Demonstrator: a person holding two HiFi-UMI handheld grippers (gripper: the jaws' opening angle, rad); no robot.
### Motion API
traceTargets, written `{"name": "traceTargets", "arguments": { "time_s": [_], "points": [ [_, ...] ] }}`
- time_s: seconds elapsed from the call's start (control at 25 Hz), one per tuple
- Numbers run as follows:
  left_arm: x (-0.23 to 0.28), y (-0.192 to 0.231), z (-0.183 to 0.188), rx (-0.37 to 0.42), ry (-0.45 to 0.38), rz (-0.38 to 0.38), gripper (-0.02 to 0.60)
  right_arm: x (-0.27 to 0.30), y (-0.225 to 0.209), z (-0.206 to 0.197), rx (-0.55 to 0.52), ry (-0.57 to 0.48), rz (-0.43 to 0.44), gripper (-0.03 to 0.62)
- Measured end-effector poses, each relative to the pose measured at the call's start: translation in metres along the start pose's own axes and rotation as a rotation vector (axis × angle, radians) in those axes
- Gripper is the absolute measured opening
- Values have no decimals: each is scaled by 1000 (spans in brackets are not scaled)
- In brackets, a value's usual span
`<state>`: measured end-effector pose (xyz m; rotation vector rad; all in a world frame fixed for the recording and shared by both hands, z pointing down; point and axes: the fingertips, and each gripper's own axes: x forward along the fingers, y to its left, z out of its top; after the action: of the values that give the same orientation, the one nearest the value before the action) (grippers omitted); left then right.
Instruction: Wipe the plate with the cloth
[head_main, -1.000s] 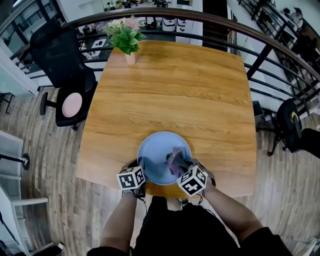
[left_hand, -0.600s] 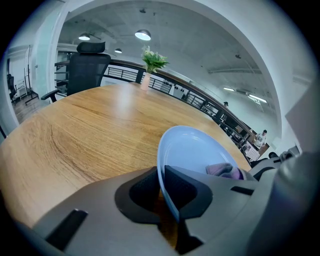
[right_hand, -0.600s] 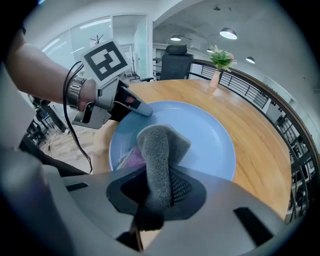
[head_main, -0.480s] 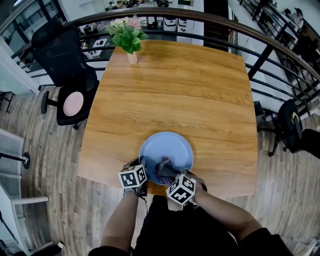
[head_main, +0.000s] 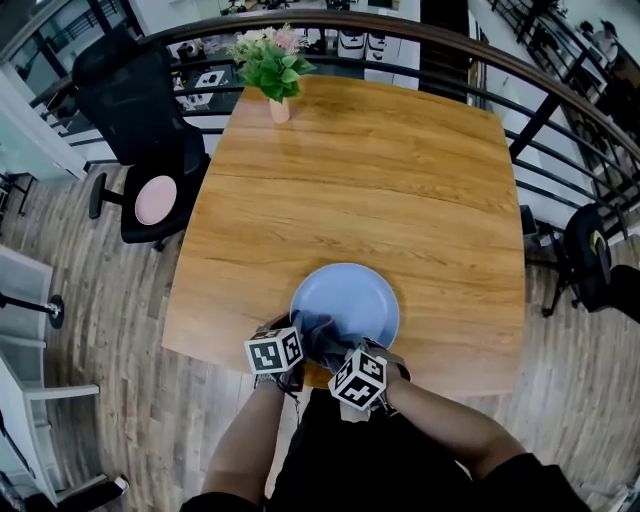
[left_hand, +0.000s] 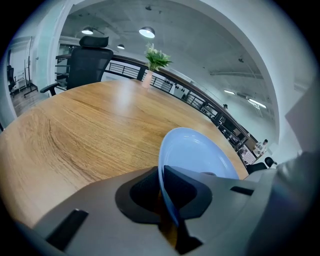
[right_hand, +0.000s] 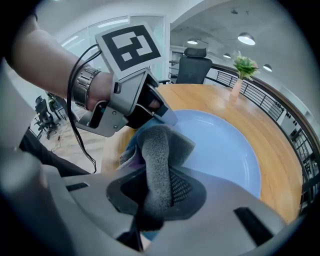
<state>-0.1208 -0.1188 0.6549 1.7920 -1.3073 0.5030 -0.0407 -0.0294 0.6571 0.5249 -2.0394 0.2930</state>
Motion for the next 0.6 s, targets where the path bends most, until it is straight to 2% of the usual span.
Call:
{"name": "traceTargets", "arguments": {
  "time_s": [0.16, 0.28, 0.44, 0.6],
  "points": [
    [2, 0, -1, -21, 16, -34, 46, 4, -5, 7, 18, -15, -3, 72],
    [3, 0, -1, -32, 25, -48, 46, 5, -17, 17, 42, -39, -42, 72],
    [3, -1, -1, -43, 36, -70, 44, 5, -43, 30, 141, -87, -107, 73],
    [2, 0, -2, -50, 41, -74, 44, 9, -55, 43, 205, -131, -106, 72]
  ]
}}
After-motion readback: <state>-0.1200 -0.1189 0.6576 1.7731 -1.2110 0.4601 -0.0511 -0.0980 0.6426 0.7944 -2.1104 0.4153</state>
